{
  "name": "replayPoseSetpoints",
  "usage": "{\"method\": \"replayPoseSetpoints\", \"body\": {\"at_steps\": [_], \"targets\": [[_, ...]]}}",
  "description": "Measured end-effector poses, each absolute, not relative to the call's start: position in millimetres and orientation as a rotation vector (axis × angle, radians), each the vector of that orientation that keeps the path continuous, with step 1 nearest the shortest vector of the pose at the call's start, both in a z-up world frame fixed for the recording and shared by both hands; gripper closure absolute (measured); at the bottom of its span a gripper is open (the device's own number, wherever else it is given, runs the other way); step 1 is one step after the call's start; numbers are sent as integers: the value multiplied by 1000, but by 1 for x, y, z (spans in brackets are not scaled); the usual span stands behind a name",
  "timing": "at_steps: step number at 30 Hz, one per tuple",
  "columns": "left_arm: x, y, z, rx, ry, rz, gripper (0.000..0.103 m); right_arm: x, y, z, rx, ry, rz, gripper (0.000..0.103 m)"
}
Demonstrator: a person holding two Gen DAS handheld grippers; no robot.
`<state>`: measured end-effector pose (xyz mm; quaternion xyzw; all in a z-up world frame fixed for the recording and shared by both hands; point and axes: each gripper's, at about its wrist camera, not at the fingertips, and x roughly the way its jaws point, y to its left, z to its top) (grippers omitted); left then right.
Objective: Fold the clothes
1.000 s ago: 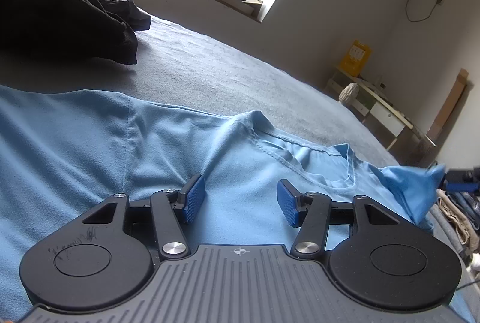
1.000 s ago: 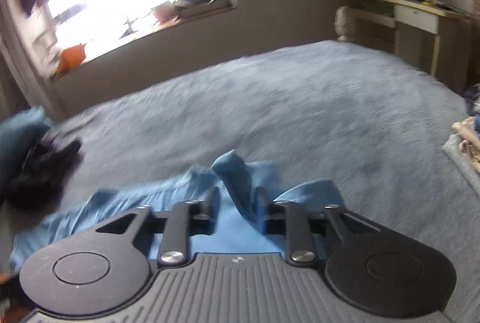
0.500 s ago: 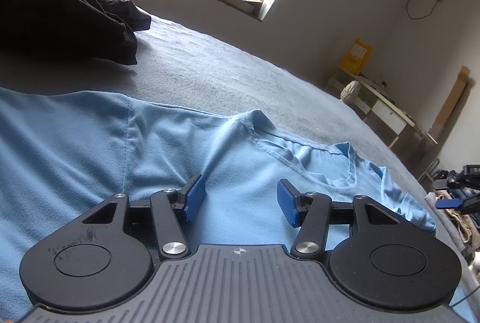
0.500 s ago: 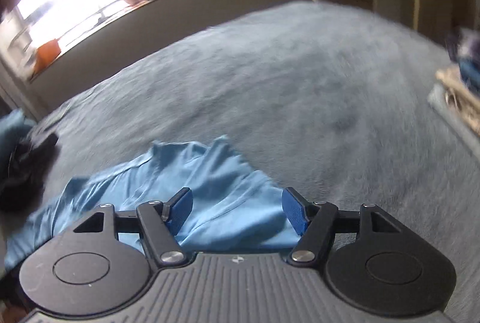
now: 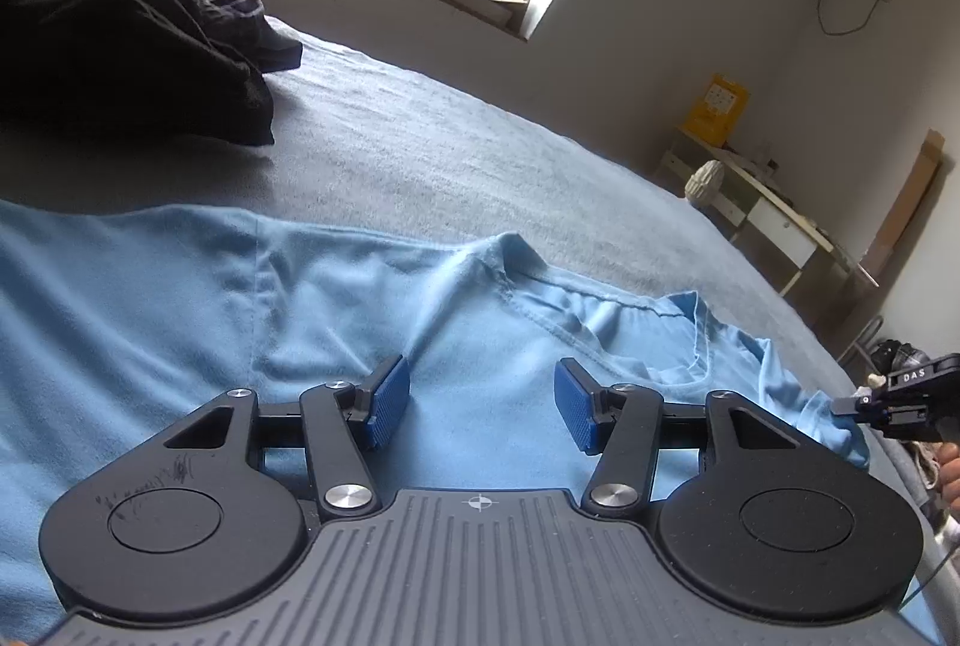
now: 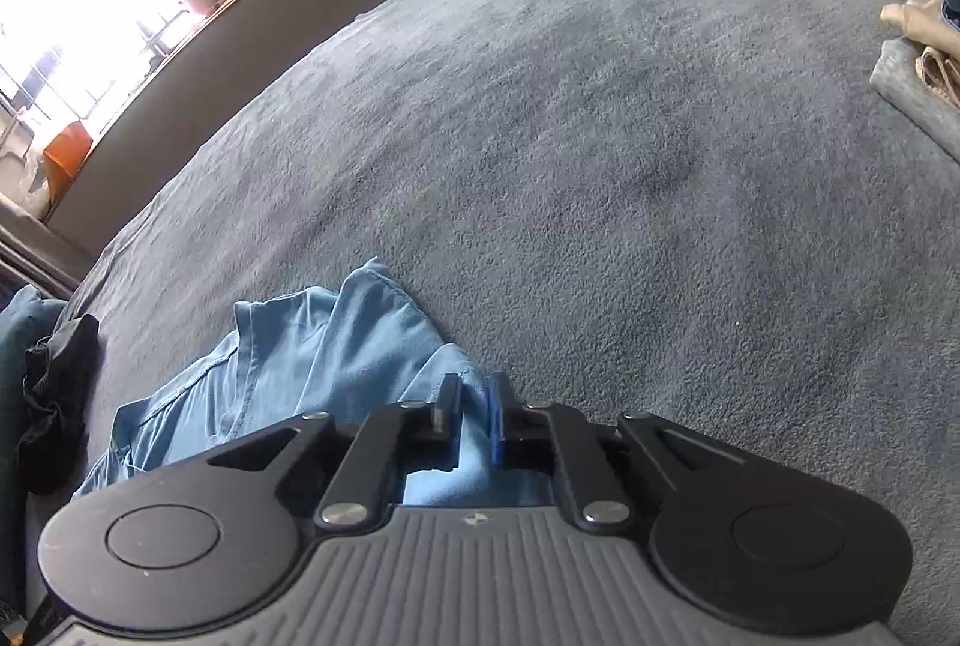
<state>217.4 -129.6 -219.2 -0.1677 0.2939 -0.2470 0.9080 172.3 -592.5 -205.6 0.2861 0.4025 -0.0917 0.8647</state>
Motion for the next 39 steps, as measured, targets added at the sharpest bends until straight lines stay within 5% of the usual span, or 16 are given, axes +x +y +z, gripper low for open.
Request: {"method": "replayPoseSetpoints", "body": {"at_steps": [12,20,26,29,32,36,39], "targets": [[261,-309,-179,36,884,-894,49,101,-562,-172,471,553,-39,101],[255,-329,-211,-94,915,-848,49,43,-503,-198,0,819,25,99],[251,-321,-205,-150,883,-899,49,36,-553,-190,389,812,-100,97],[242,-314,-197,-128,807,-961,49,41,-580,-197,723,785,-146,79],[222,-311,-194,-19,708,-1045,49,43,-583,-199,822,759,-149,78],[214,-315,-208,49,717,-1044,50,61,-538,-182,488,800,-83,75],[216,-315,-215,30,736,-1039,50,79,-494,-177,183,829,-20,59]]}}
